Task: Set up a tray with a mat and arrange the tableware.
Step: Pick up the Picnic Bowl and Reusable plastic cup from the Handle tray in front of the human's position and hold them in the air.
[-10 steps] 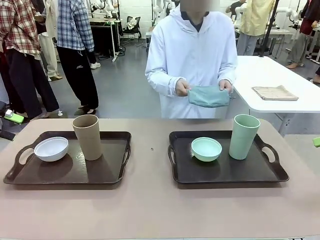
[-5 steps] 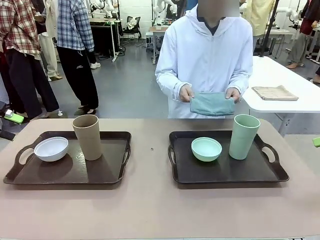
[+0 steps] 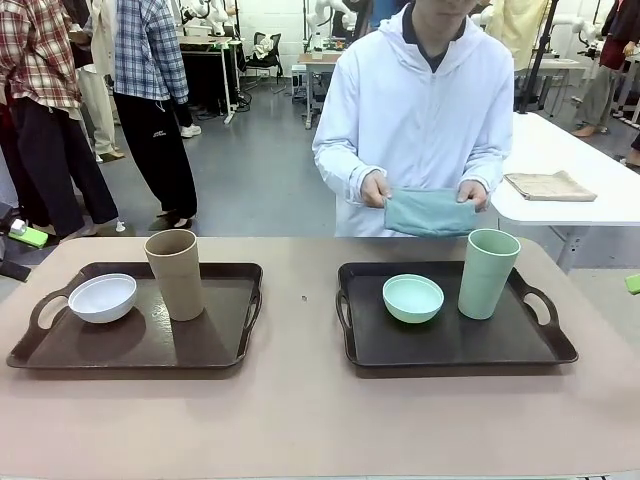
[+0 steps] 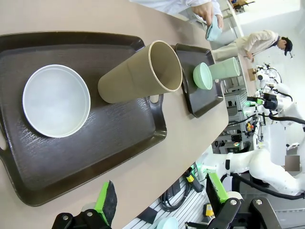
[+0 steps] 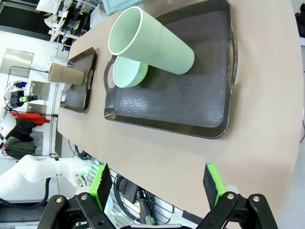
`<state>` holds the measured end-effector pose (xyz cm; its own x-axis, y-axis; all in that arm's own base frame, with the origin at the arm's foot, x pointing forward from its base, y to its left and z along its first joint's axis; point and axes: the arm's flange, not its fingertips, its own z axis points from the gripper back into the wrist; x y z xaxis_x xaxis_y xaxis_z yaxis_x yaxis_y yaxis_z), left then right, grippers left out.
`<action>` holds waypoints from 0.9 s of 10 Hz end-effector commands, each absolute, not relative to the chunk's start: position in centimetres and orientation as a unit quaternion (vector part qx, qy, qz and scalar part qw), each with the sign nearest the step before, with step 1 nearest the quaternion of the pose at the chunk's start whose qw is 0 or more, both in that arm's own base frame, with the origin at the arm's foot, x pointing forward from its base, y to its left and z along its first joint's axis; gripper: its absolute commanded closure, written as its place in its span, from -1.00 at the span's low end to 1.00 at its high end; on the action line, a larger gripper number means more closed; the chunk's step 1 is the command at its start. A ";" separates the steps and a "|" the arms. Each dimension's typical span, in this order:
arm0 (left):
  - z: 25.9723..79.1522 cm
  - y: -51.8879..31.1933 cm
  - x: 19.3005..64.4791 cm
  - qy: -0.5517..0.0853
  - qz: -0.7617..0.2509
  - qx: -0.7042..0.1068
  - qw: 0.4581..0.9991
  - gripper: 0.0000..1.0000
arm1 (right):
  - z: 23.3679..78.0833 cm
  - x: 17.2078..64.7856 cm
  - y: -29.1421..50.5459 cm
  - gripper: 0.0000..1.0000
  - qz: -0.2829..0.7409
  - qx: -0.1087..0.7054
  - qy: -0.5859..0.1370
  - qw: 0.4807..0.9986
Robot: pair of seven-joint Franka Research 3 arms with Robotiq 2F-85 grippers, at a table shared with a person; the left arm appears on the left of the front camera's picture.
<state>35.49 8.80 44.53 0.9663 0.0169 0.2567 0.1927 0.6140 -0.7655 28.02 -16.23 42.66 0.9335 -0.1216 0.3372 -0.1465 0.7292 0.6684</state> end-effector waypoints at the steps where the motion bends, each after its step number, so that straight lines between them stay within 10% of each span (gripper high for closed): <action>1: 44.6 8.9 35.6 -0.126 -0.050 -0.446 0.885 -1.00 | 42.5 28.3 -16.4 -1.00 0.012 0.379 -0.190 0.905; 9: 44.6 8.9 35.6 -0.126 -0.050 -0.446 0.885 -1.00 | 42.5 28.3 -16.4 -1.00 0.012 0.379 -0.190 0.905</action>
